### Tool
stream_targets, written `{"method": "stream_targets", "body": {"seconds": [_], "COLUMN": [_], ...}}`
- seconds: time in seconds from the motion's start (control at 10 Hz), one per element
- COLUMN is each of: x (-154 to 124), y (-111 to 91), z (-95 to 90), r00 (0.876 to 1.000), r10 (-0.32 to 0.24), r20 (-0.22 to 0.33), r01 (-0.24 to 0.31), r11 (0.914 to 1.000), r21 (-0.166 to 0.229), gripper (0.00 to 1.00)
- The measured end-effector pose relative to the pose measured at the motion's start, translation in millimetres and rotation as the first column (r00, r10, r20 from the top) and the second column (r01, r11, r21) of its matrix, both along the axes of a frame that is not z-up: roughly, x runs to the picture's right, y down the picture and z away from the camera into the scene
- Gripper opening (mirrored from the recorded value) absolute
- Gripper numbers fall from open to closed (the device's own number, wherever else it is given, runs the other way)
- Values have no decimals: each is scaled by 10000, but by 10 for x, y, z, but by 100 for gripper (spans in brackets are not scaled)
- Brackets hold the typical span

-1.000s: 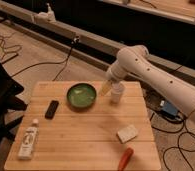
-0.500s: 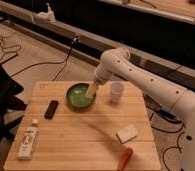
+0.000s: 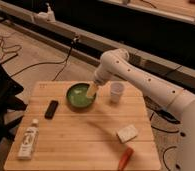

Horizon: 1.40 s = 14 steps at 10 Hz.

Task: Drag the ceramic bowl in a circle

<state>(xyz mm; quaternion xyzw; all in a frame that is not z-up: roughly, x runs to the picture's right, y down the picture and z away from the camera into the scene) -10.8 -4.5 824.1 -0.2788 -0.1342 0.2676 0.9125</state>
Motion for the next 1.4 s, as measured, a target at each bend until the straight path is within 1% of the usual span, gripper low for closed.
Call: {"method": "stream_targets", "body": {"seconds": [0.1, 0.3, 0.5, 0.6, 0.7, 0.9, 1.1, 1.2, 1.4], "x": [-61, -154, -212, -223, -209, -127, -36, -11, 10], "y": [24, 45, 111, 163, 179, 220, 205, 183, 152], "z": [120, 338, 518, 642, 709, 889, 1031, 1072, 1130], "r00": [9998, 9979, 9961, 9942, 9924, 9860, 9797, 9778, 9774], "r10": [104, 312, 482, 790, 975, 1426, 1725, 1801, 1776], "r20": [-186, -559, -735, -733, -755, -868, -1018, -1070, -1149], "r01": [-108, -336, -528, -849, -1041, -1516, -1835, -1915, -1893], "r11": [9998, 9986, 9966, 9931, 9906, 9825, 9768, 9755, 9768], "r21": [-186, -414, -625, -811, -888, -1084, -1106, -1080, -998], "gripper": [80, 80, 80, 80, 80, 80, 80, 80, 80]}}
